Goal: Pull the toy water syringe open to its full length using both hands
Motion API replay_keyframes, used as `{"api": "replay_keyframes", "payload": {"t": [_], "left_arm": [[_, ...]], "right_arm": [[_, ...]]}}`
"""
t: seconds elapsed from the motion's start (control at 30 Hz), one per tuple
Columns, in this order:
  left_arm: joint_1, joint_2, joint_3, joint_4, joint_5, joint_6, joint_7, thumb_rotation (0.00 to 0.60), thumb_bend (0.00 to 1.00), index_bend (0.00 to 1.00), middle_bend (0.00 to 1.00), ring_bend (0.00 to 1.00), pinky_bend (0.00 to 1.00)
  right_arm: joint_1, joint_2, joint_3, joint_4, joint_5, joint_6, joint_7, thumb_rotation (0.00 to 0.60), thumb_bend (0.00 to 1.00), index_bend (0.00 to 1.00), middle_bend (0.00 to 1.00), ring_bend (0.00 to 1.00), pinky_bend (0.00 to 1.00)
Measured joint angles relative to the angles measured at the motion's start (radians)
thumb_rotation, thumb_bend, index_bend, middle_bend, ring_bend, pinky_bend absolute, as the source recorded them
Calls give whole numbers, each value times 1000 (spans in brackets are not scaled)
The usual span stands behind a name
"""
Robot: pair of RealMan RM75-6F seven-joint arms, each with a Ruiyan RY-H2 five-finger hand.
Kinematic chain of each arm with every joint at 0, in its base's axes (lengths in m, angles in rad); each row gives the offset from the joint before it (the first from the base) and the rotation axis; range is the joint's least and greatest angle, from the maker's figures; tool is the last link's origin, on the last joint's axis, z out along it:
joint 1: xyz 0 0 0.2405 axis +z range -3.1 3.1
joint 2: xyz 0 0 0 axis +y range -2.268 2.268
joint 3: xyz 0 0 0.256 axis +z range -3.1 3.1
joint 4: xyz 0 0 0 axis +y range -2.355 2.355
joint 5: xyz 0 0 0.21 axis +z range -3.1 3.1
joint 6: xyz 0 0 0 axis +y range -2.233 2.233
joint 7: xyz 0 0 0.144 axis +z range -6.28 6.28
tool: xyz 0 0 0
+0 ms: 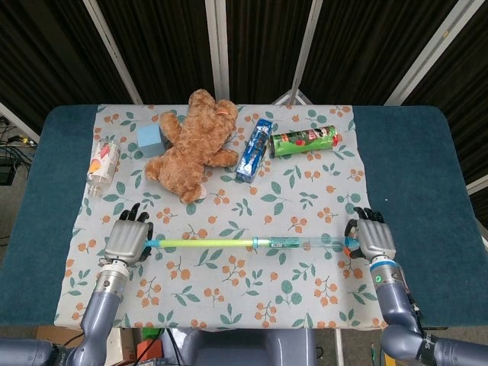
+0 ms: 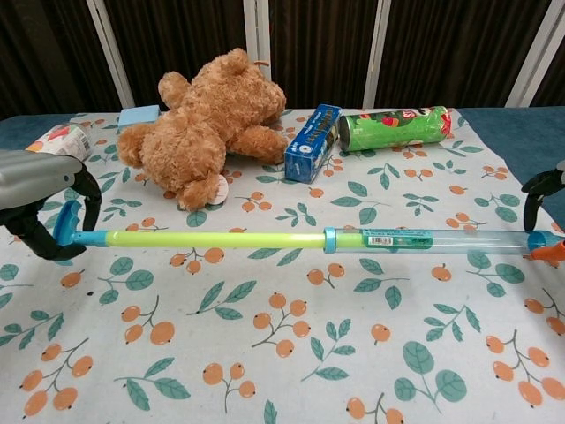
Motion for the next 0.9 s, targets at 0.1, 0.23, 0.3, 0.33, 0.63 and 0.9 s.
{"api": "replay_keyframes", "payload": {"t": [0.1, 0.23, 0.3, 0.33, 0.63, 0.9], "left_arm": [[8, 19, 6, 9, 2, -8, -16, 600, 458, 632, 208, 38, 153], [16, 42, 10, 18, 3, -20, -36, 600, 458, 632, 208, 38, 153], [19, 52, 14, 22, 6, -25, -42, 600, 458, 632, 208, 38, 153], [21, 56, 15, 24, 7, -27, -44, 600, 458, 633, 208, 38, 153], [30, 85, 23, 32, 16, -44, -65, 600, 458, 633, 208, 48, 153], [34, 86, 25, 27, 29, -56, -82, 600, 190, 297, 88, 14, 121]], "right_arm": [[-2, 4, -1, 5, 0, -1, 1, 600, 398, 706, 126, 0, 0], [-3, 5, 0, 10, 7, -3, 2, 600, 398, 706, 126, 0, 0], [-3, 6, 1, 12, 10, -4, 1, 600, 399, 705, 126, 0, 0], [-3, 6, 2, 12, 11, -3, 1, 600, 398, 705, 126, 0, 0], [-2, 13, 5, 16, 17, -5, 0, 600, 399, 706, 126, 0, 0], [-2, 23, -2, 11, 12, -27, 3, 600, 398, 72, 6, 0, 0]]}}
